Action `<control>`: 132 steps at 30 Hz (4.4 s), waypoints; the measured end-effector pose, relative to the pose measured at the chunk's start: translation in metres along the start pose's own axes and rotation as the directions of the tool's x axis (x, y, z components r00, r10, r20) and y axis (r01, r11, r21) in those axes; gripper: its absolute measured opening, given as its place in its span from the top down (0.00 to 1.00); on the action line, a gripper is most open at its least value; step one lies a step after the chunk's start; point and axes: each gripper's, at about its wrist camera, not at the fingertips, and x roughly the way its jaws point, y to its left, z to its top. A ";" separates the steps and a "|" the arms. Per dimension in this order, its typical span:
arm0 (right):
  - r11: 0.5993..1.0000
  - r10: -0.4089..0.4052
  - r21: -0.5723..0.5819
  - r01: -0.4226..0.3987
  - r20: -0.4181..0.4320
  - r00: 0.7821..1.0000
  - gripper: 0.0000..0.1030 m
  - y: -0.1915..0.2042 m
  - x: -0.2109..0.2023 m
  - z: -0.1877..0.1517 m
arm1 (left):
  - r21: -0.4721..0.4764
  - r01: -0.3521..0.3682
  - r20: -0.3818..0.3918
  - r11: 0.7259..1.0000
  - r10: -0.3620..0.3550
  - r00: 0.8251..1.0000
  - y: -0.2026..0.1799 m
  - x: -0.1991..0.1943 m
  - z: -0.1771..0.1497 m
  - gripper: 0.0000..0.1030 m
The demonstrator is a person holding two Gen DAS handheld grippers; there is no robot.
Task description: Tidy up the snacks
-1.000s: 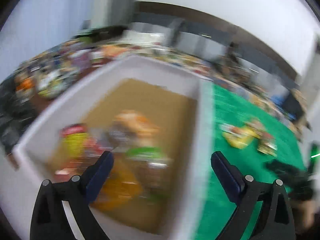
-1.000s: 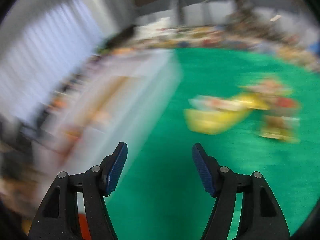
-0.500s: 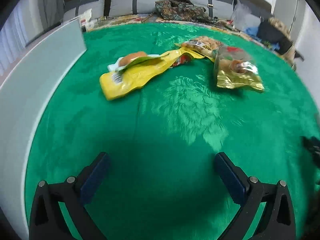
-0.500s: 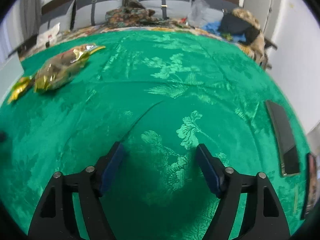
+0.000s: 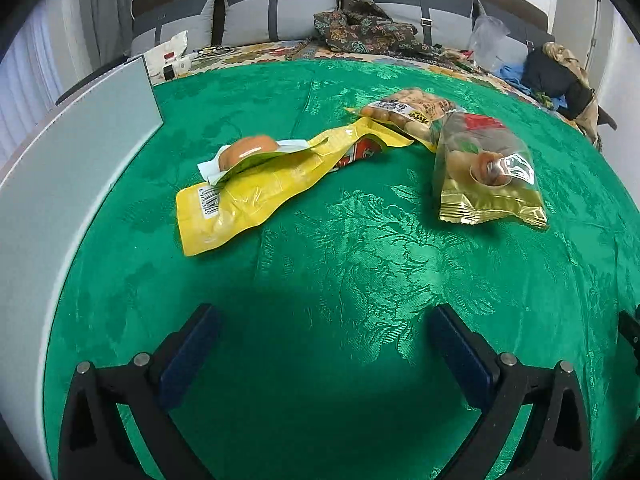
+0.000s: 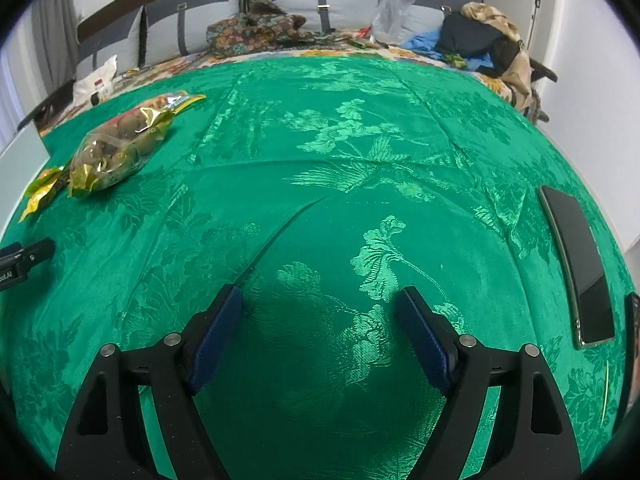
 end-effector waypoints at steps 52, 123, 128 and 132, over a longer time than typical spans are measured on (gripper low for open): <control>1.000 0.002 0.001 -0.002 0.001 1.000 0.19 -0.003 0.000 0.000 | 0.000 -0.001 0.000 1.000 0.001 1.000 -0.001 0.000 0.000 0.00; 1.000 0.005 0.002 -0.005 0.002 1.000 0.18 -0.006 0.001 0.000 | -0.001 -0.002 0.000 1.000 0.002 1.000 0.000 0.000 0.000 0.00; 1.000 0.005 0.002 -0.005 0.002 1.000 0.18 -0.007 0.001 0.000 | -0.001 -0.002 0.000 1.000 0.002 1.000 -0.001 0.000 0.000 0.00; 1.000 0.005 0.002 -0.005 0.002 1.000 0.18 -0.006 0.001 0.000 | -0.001 -0.002 0.000 1.000 0.002 1.000 0.000 0.000 0.000 0.00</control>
